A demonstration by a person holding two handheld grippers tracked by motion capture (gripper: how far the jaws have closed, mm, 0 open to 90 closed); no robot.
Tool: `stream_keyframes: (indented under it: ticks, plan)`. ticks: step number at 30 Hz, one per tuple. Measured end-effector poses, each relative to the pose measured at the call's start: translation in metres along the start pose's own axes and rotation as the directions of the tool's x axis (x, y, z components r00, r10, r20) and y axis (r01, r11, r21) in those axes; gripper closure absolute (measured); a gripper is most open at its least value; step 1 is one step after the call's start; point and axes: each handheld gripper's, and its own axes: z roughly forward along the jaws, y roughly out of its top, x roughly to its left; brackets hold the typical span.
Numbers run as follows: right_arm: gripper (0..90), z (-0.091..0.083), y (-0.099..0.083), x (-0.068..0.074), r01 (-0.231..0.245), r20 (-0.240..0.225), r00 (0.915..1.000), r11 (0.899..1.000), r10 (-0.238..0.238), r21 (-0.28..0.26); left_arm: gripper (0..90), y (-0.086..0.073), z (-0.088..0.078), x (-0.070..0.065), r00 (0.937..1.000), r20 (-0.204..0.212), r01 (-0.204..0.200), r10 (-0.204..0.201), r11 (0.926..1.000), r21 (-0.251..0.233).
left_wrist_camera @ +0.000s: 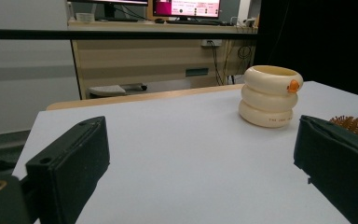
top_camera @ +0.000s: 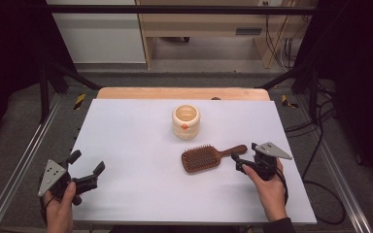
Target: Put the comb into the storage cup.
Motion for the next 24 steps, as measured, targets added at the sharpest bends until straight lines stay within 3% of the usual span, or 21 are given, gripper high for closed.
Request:
stream_keyframes:
  ticks: [3, 9, 11, 14, 18, 24]
  plan:
    - [22.2, 0.004, 0.006, 0.002, 0.011, -0.008, 0.9999, 1.0, -0.011, 0.021, 3.5, 0.0, -0.001, 0.0, 1.0, 0.0, 0.002, -0.002, 1.0, -0.002]
    - [39.7, 0.02, 0.019, 0.012, 0.055, -0.037, 0.9979, 0.995, -0.052, 0.085, 3.5, 0.0, -0.001, 0.001, 1.0, 0.0, 0.003, -0.003, 1.0, -0.001]
    - [49.7, 0.029, 0.028, 0.017, 0.091, -0.052, 0.995, 0.989, -0.085, 0.119, 3.5, 0.0, -0.001, 0.001, 1.0, -0.001, 0.003, -0.003, 1.0, -0.001]
    - [55.5, 0.035, 0.034, 0.018, 0.106, -0.061, 0.9933, 0.985, -0.098, 0.139, 3.5, 0.0, 0.0, 0.001, 1.0, -0.001, 0.003, -0.003, 1.0, 0.001]
    - [72.5, 0.046, 0.048, 0.02, 0.149, -0.072, 0.9878, 0.973, -0.138, 0.176, 3.6, 0.0, -0.001, 0.001, 1.0, -0.002, 0.004, -0.004, 1.0, -0.001]
    - [86.9, 0.058, 0.055, 0.021, 0.164, -0.091, 0.9849, 0.961, -0.147, 0.221, 3.6, 0.0, -0.001, 0.001, 1.0, -0.001, 0.003, -0.003, 1.0, 0.0]
